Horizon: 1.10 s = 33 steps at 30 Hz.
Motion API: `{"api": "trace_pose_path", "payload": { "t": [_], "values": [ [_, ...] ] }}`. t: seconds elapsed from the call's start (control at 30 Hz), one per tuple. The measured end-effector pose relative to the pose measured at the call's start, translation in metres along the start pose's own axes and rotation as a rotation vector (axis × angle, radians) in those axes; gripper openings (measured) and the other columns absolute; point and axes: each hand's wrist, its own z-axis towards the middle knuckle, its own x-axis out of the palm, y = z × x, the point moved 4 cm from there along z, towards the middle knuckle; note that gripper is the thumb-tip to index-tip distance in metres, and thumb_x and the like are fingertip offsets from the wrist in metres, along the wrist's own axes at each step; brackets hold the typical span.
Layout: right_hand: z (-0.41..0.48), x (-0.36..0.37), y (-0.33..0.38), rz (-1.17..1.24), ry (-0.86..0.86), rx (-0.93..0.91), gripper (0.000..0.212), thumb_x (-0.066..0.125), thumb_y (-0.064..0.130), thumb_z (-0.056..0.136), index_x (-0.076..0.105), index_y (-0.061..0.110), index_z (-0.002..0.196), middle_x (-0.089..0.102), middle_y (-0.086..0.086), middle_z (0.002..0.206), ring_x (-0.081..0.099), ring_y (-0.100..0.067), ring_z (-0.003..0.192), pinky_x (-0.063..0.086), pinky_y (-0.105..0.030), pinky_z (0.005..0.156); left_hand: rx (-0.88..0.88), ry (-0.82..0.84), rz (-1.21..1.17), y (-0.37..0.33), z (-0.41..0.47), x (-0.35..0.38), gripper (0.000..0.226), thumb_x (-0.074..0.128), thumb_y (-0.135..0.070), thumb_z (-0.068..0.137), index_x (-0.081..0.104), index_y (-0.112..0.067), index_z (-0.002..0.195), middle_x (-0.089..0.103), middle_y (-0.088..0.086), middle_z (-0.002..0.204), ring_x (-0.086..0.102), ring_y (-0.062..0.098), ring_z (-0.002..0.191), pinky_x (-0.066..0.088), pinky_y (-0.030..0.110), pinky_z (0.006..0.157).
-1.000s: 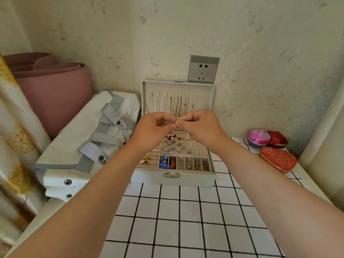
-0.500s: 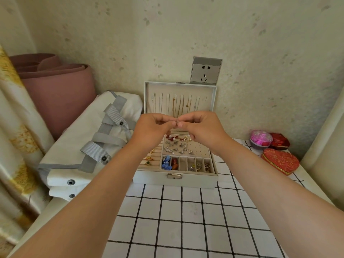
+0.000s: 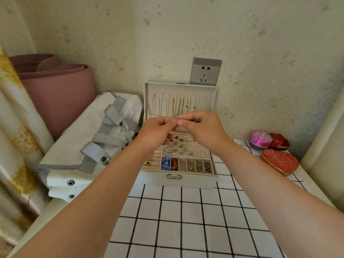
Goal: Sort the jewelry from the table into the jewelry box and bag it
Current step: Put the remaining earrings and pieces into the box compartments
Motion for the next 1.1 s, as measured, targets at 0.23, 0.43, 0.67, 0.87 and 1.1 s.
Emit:
{"api": "trace_pose_path", "payload": {
  "t": [0.23, 0.43, 0.67, 0.87, 1.1],
  "values": [
    [0.001, -0.015, -0.030, -0.476, -0.075, -0.023, 0.004, 0.076, 0.023, 0.087, 0.079, 0.024, 0.089, 0.074, 0.014, 0.084, 0.065, 0.005, 0.070, 0.057, -0.022, 0.075, 0.312, -0.016, 0.725, 0.016, 0.003, 0.003, 0.016, 0.056, -0.028, 0.096, 0.068, -0.029, 0.106, 0.067, -0.011, 0.103, 0.058, 0.009, 0.099, 0.050, 0.035, 0.091],
    [-0.006, -0.012, -0.049, -0.796, 0.029, -0.050, 0.008, 0.070, 0.028, 0.089, 0.077, 0.031, 0.088, 0.073, 0.013, 0.085, 0.066, -0.007, 0.079, 0.053, -0.026, 0.070, 0.484, 0.136, 1.000, 0.036, -0.001, 0.024, 0.038, 0.052, -0.036, 0.097, 0.059, -0.023, 0.133, 0.056, -0.004, 0.131, 0.039, 0.017, 0.125, 0.038, 0.039, 0.105],
    [-0.007, -0.006, -0.054, -0.957, 0.049, -0.066, 0.011, 0.066, 0.028, 0.089, 0.076, 0.029, 0.084, 0.072, 0.012, 0.079, 0.064, -0.010, 0.075, 0.051, -0.026, 0.064, 0.485, 0.157, 1.056, 0.046, -0.002, 0.030, 0.045, 0.051, -0.043, 0.096, 0.057, -0.024, 0.135, 0.053, -0.009, 0.133, 0.037, 0.016, 0.126, 0.039, 0.042, 0.104],
    [-0.008, -0.001, -0.056, -0.960, 0.114, -0.112, 0.016, 0.064, 0.025, 0.086, 0.073, 0.025, 0.072, 0.068, 0.005, 0.075, 0.062, -0.014, 0.070, 0.056, -0.036, 0.061, 0.502, 0.151, 1.033, 0.043, -0.003, 0.031, 0.043, 0.053, -0.041, 0.094, 0.060, -0.021, 0.132, 0.052, -0.006, 0.128, 0.037, 0.015, 0.123, 0.041, 0.041, 0.102],
    [-0.005, -0.008, -0.054, -0.945, 0.200, -0.080, 0.019, 0.064, 0.016, 0.089, 0.076, 0.027, 0.099, 0.071, 0.011, 0.100, 0.064, -0.011, 0.090, 0.049, -0.025, 0.073, 0.473, 0.159, 1.044, 0.043, -0.004, 0.032, 0.046, 0.051, -0.043, 0.095, 0.055, -0.022, 0.136, 0.051, -0.005, 0.124, 0.039, 0.015, 0.119, 0.042, 0.039, 0.099]
  ]
}}
